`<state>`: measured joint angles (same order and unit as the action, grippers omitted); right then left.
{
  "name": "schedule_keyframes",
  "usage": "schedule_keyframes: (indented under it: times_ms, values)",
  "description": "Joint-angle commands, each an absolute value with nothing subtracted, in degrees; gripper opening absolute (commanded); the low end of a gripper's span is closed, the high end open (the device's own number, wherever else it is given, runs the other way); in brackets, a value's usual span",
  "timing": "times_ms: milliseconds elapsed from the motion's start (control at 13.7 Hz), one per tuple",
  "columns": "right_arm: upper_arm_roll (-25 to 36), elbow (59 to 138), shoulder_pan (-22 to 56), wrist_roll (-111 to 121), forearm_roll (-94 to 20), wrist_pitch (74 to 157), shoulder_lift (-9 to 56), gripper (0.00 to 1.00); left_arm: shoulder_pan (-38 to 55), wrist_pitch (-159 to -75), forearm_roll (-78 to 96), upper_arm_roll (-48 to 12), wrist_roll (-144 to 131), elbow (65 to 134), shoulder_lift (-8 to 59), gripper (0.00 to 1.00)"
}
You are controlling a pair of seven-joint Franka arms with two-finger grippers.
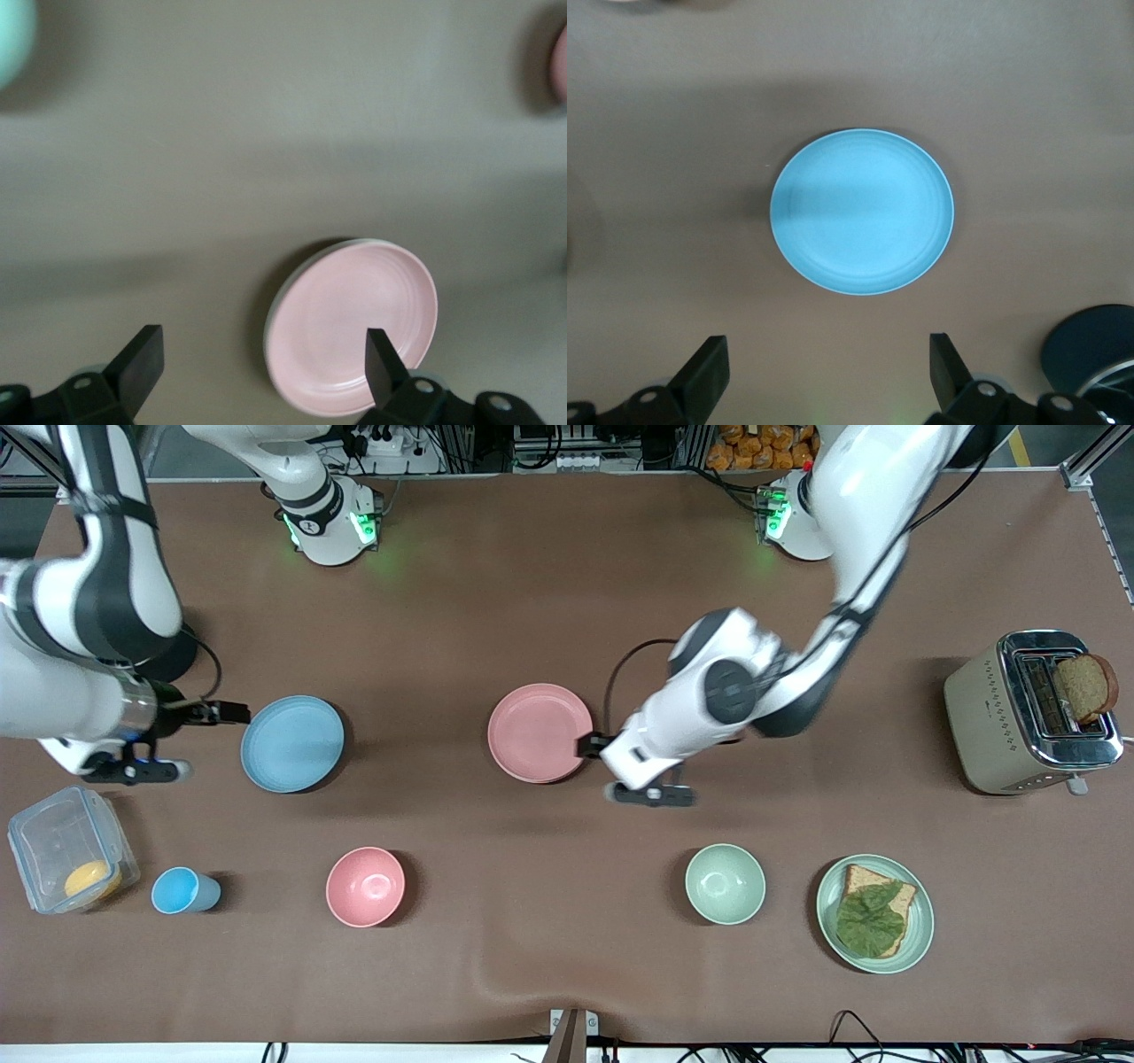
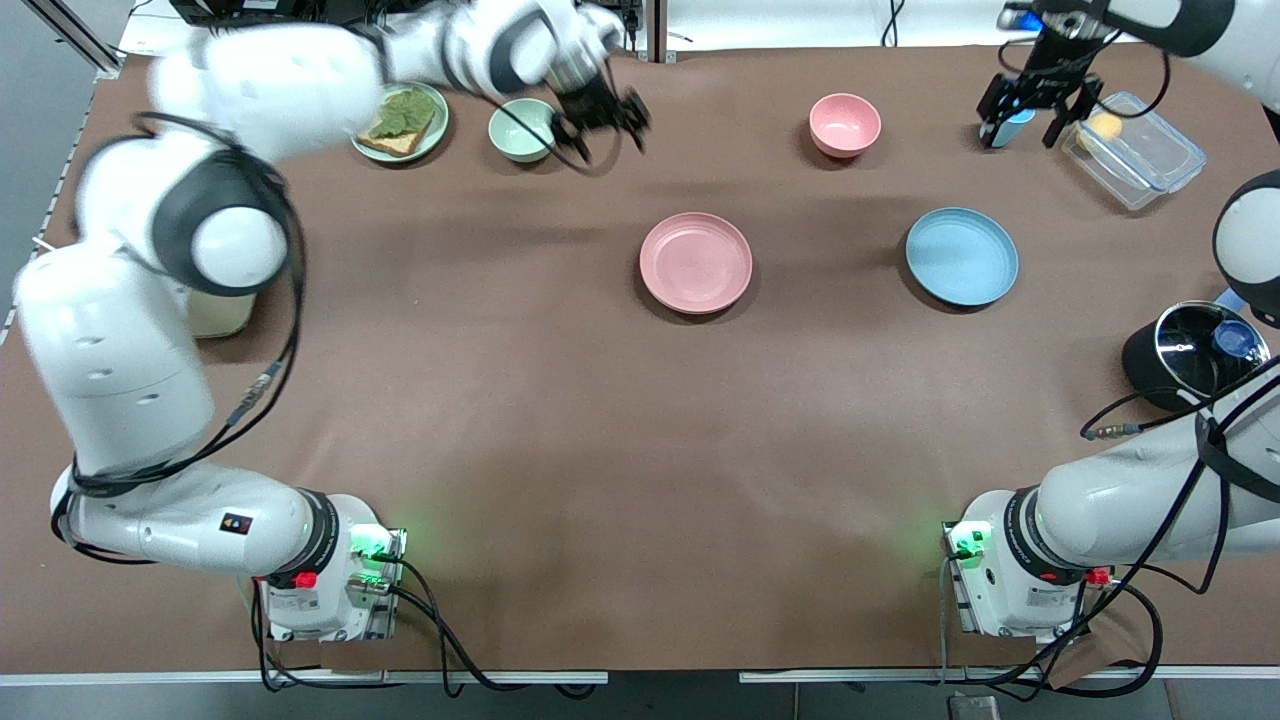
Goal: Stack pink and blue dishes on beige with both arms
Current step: 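Open the left gripper while the right gripper reaches the blue plate, then grasp the blue plate's rim while the left gripper returns to rest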
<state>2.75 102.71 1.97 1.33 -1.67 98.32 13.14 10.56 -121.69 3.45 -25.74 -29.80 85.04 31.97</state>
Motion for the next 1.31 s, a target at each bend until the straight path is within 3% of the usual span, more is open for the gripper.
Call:
schedule_keyframes:
  times_ms: [0, 219, 438, 584, 877, 1023, 1242]
  values:
    - [2.11, 108.53, 0.71, 4.81, 0.43, 104.73, 12.04, 1.00, 2.32, -114.63, 3.69, -25.66, -22.19, 87.63, 21.21, 1.00]
    - [2.11, 110.30, -3.94, 12.90, 0.79, 111.60, 16.07, 1.00, -4.91, -106.64, 2.65, -25.49, -14.33, 87.63, 14.08, 1.00]
    - [2.02, 110.30, -7.46, 15.12, 0.53, 115.74, 20.99, 1.00, -5.89, -100.92, -7.18, -25.40, -14.33, 87.19, 9.24, 1.00]
    - [2.02, 110.30, -9.22, 15.20, -0.08, 117.85, 24.24, 0.89, -6.33, -98.09, -9.22, -24.97, -13.72, 87.01, 7.13, 1.00]
    - [1.93, 110.39, -12.29, 19.23, -5.08, 117.86, 28.38, 0.57, -0.27, -96.33, -9.23, -13.20, -8.80, 87.19, 3.52, 1.00]
    - [1.93, 110.39, -13.36, 20.82, -7.20, 117.69, 29.27, 0.47, 0.17, -95.46, -8.88, -11.35, -8.70, 87.36, 2.82, 1.00]
    - [1.93, 110.22, -13.62, 20.83, -8.17, 117.95, 30.14, 0.43, 0.18, -95.10, -7.65, -10.46, -8.88, 87.28, 2.72, 1.00]
